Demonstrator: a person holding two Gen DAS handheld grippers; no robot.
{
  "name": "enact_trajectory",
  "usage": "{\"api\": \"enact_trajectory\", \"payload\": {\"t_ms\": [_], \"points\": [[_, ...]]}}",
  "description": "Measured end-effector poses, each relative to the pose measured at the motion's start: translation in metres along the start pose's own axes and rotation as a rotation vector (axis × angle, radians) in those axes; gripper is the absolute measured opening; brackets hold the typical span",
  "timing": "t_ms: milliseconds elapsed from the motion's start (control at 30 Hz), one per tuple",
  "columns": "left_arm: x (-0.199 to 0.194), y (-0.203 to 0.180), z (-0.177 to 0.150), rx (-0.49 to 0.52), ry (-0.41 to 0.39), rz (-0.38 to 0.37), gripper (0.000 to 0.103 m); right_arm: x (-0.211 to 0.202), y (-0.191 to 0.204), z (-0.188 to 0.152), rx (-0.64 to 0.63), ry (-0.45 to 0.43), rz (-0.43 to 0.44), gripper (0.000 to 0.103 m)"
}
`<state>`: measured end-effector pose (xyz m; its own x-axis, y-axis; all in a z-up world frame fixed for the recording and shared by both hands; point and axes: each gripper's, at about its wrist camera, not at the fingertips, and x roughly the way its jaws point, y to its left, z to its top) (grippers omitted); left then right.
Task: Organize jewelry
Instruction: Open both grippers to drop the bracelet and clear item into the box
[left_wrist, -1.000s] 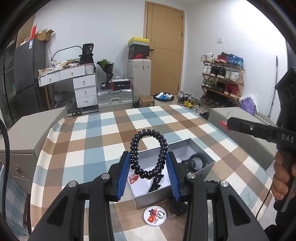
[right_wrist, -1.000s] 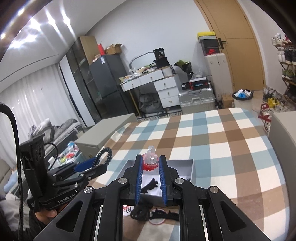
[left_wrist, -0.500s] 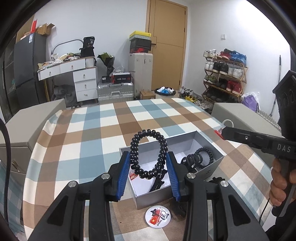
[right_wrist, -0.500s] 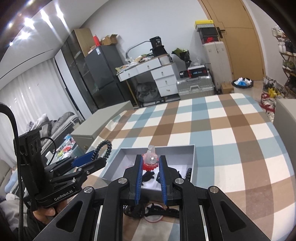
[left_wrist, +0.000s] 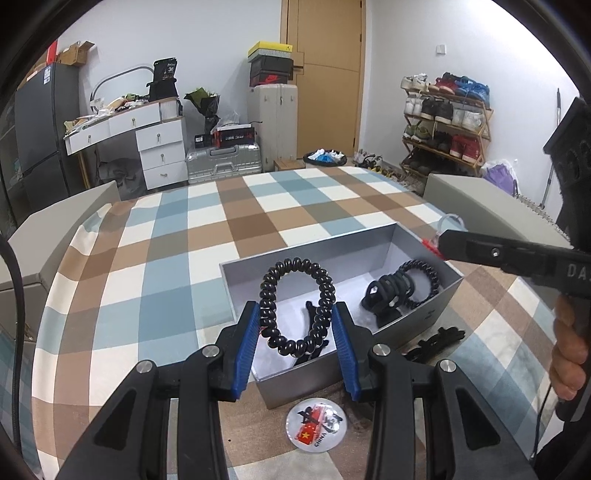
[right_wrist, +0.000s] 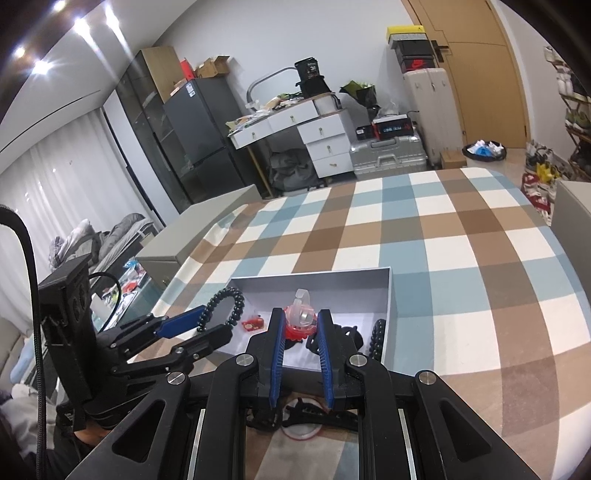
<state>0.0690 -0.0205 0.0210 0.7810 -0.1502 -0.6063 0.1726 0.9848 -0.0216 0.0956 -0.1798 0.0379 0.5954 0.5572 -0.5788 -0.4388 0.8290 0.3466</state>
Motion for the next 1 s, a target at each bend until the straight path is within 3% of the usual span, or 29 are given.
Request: {"api": "enact_trajectory", "payload": {"t_ms": [200,700,1000], "points": [[0.001,0.003,0.000,0.003,-0.005,0.031,0.034,0.003,0.000,0.000,0.002,0.009,-0.004,0.016],[-0.002,0.002,0.001,-0.012,-0.011,0.016,0.034,0.008,-0.006,-0.003,0.023,0.022,-0.018,0.016],[-0.003,0.001,0.002,-0.008,-0.015,0.010,0.034,0.008,-0.005,-0.003,0.028,0.019,-0.029,0.024]]}}
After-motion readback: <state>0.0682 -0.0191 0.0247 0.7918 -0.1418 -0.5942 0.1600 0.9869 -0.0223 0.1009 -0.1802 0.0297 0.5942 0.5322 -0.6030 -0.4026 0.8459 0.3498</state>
